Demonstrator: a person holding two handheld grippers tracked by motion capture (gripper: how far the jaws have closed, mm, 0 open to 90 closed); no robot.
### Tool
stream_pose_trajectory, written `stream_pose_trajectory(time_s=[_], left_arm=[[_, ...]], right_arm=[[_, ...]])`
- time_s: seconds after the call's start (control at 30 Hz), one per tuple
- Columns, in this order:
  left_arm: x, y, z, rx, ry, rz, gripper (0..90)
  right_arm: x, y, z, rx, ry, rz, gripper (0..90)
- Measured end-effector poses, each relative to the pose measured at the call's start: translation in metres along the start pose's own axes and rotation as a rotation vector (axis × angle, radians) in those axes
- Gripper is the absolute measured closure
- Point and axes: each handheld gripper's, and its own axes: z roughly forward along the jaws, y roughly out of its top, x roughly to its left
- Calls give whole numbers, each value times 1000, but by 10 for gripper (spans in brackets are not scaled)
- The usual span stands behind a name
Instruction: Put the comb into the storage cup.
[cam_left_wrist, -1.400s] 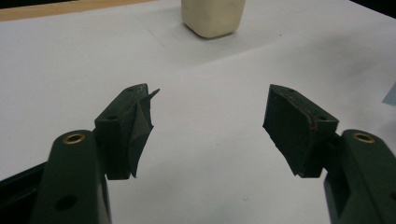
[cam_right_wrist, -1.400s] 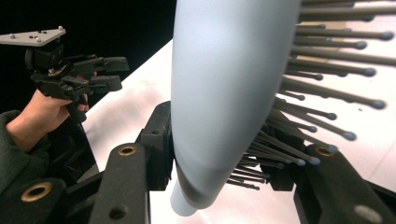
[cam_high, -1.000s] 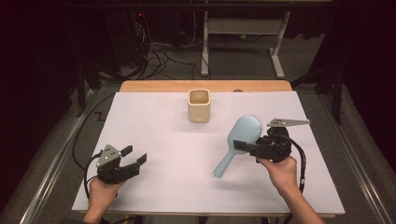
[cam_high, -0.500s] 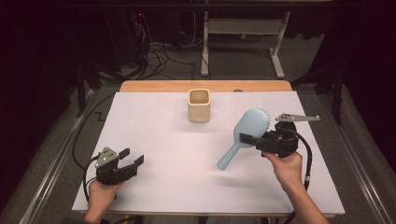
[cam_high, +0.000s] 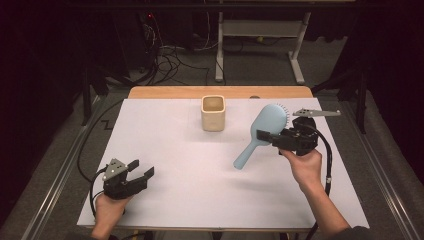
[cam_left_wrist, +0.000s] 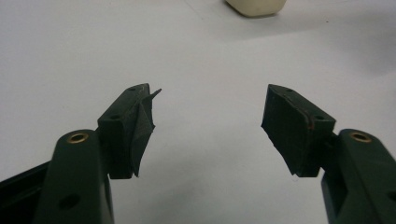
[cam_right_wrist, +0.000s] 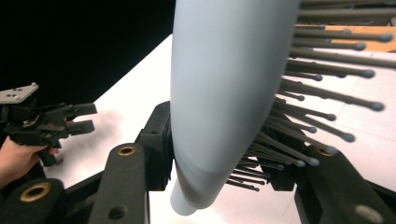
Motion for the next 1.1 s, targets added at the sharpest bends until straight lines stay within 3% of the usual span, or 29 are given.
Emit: stream_pose_trajectory(time_s=[0.27,0.47,1.1], left_arm=[[0,0,1,5,0,-1,344],[0,0,0,2,-1,-2,344],[0,0,0,3,-7,1,349]], right_arm=[[-1,15,8,1,-26,-9,537],[0,32,11,-32,-31,-14,538],[2,57,32,-20,-54,-31,542]])
